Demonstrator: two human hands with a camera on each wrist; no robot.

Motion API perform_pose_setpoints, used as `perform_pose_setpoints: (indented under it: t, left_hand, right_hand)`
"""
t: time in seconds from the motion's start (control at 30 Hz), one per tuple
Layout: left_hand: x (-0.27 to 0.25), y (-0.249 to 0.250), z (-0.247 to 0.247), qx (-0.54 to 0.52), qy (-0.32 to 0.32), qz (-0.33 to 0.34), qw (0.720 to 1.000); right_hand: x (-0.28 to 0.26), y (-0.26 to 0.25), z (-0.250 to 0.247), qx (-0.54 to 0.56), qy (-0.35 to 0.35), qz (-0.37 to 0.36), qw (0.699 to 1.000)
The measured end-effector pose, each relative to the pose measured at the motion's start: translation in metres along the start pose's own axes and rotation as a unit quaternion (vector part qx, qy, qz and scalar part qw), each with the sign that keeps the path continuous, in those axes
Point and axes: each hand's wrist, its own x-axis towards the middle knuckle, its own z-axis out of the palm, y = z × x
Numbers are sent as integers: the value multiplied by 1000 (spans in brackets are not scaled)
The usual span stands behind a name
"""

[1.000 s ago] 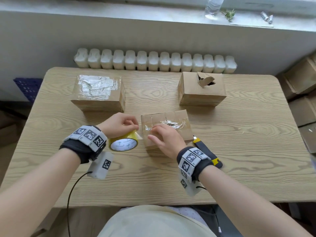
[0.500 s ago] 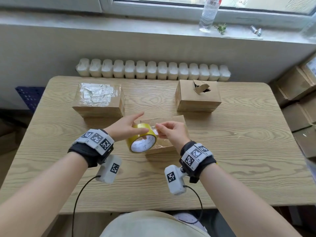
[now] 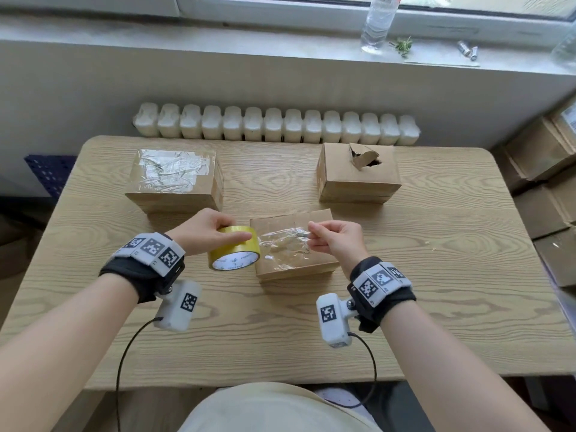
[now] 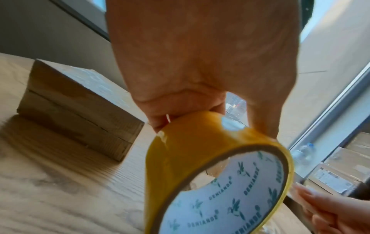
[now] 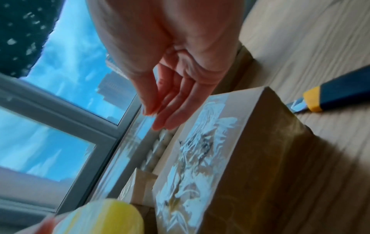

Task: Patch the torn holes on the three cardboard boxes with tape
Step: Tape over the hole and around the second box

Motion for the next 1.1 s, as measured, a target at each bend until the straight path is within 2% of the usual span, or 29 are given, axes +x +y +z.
perform_pose_setpoints:
  t: [0.07, 0.2, 0.27, 0.37, 0.53, 0.9, 0.97, 1.1]
  left_hand:
    - [1, -3, 1, 17, 17, 2, 1000]
    - [6, -8, 6, 131, 66, -28, 989]
    - [8, -12, 8, 138, 71, -41, 987]
    - [11, -13, 14, 151, 75, -50, 984]
    - [17, -13, 23, 189, 84, -78, 975]
    - [29, -21, 34, 184, 70, -92, 976]
    - [30, -21, 35, 190, 68, -96, 975]
    - [31, -21, 36, 192, 70, -99, 974]
  right_hand:
    - [3, 2, 0, -8, 0, 10, 1000]
    - [11, 6, 3, -21, 14, 22, 999]
    - [15, 8, 3, -73, 17, 21, 997]
    - [25, 13, 1, -209, 45, -3, 977]
    - [30, 20, 7, -344, 77, -41, 935]
    - [28, 26, 16, -448, 127, -98, 880]
    - [29, 28, 18, -498, 126, -124, 849]
    - [28, 34, 22, -592, 152, -223, 760]
